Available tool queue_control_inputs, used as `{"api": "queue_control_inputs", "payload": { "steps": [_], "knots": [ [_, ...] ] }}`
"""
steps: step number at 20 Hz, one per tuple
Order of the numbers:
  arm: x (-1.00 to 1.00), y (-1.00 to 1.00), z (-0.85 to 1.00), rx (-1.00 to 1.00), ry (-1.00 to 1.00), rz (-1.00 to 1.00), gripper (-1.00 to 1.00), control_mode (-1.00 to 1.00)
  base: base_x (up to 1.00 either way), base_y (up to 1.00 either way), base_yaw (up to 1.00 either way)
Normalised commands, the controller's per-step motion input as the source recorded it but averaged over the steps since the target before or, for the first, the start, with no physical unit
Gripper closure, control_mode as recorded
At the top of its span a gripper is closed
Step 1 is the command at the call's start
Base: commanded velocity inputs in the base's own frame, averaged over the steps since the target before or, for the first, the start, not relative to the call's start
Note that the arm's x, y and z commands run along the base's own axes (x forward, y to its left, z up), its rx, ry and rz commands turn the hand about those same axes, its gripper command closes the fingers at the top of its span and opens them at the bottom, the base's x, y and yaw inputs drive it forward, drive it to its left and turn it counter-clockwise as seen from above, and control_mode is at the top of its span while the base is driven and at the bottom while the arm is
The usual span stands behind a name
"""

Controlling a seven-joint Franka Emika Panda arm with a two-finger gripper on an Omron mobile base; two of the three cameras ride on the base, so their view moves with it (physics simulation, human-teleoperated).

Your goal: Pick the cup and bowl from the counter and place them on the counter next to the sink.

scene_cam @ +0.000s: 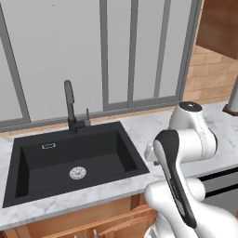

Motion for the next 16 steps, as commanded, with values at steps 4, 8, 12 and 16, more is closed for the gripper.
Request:
{"api": "queue_control_inputs", "payload": {
  "steps": [4, 8, 12, 16],
  "knots": [
    [0.0, 0.0, 0.0, 0.0, 0.0, 0.0, -1.0, 1.0, -0.02, 0.0, 0.0],
    [0.0, 0.0, 0.0, 0.0, 0.0, 0.0, -1.0, 1.0, -0.31, 0.0, 0.0],
    [0.0, 0.0, 0.0, 0.0, 0.0, 0.0, -1.0, 1.0, 0.04, 0.0, 0.0],
    [0.0, 0.0, 0.0, 0.0, 0.0, 0.0, -1.0, 1.0, -0.76, -0.01, 0.25]
  ]
}}
